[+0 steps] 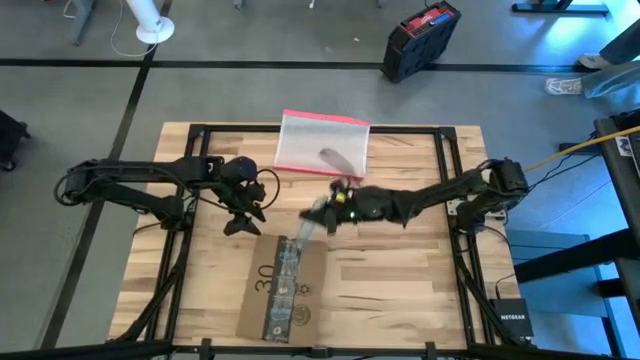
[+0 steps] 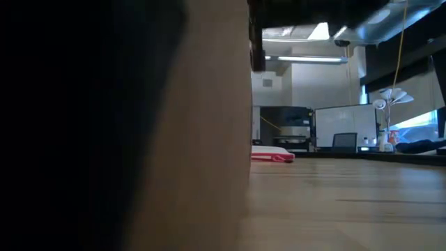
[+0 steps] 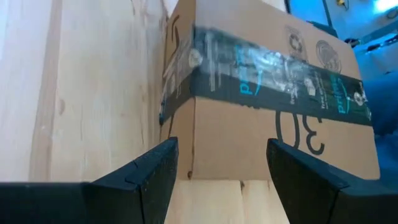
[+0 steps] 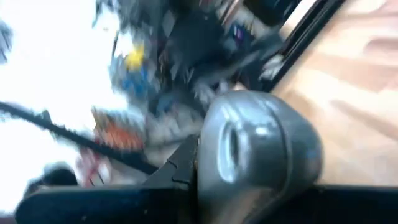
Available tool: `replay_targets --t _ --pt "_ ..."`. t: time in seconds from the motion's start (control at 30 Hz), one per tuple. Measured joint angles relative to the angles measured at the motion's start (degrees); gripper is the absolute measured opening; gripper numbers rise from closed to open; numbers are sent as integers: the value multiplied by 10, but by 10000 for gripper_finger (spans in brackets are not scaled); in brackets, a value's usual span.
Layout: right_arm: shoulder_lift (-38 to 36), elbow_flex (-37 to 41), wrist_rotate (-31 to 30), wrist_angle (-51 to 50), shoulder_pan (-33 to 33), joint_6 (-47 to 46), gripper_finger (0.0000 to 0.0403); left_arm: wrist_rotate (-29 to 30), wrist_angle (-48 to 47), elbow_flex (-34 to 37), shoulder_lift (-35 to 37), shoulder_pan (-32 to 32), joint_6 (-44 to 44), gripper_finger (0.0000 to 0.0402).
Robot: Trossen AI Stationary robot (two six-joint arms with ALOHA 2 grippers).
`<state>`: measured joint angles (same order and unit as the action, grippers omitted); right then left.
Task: Unpack boxes
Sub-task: Open the cardboard box using the gray cutter
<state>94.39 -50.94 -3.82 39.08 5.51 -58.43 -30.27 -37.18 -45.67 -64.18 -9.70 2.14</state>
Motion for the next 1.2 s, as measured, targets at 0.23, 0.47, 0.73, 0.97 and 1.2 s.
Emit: replay_targets --t 0.23,0.47,0.73,0.97,1.2 --pt "8 57 49 80 -72 -106 65 22 6 0 0 34 7 235" --pt "92 7 132 83 -106 -162 65 87 24 0 -6 65 29 235" --pt "192 -55 180 138 -129 -193 65 113 44 0 -38 93 47 235" --pt "252 -99 199 148 -126 -207 65 99 52 0 -75 107 49 235" --pt "276 -109 180 145 -127 -209 65 86 54 0 -75 110 49 235"
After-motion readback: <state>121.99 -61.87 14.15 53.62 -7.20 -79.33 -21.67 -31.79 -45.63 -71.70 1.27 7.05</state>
